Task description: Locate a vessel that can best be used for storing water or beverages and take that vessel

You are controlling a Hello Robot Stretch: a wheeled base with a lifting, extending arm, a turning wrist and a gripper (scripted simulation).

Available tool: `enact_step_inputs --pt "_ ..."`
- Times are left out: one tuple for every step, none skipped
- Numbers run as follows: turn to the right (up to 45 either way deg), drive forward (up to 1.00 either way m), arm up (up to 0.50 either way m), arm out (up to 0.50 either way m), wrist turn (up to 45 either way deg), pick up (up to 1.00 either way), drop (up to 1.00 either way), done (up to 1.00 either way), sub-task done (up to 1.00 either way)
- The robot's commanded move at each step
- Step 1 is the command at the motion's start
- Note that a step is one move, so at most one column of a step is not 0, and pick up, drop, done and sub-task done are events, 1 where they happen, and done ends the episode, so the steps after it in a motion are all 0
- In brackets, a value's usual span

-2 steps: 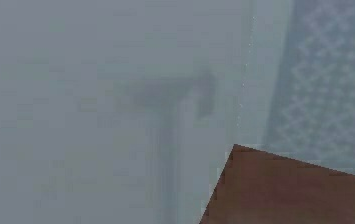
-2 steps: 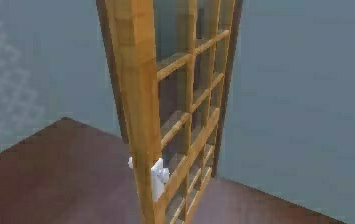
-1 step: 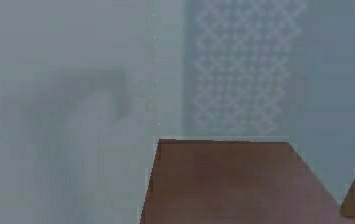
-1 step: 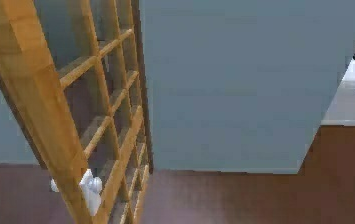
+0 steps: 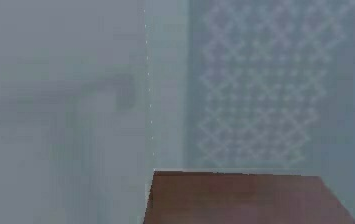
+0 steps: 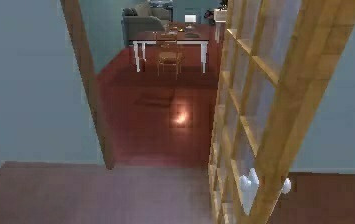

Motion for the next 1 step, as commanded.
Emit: enact_step_inputs --pt "42.0 0.0 0.0 0.0 0.0 0.0 0.0 0.0 0.0"
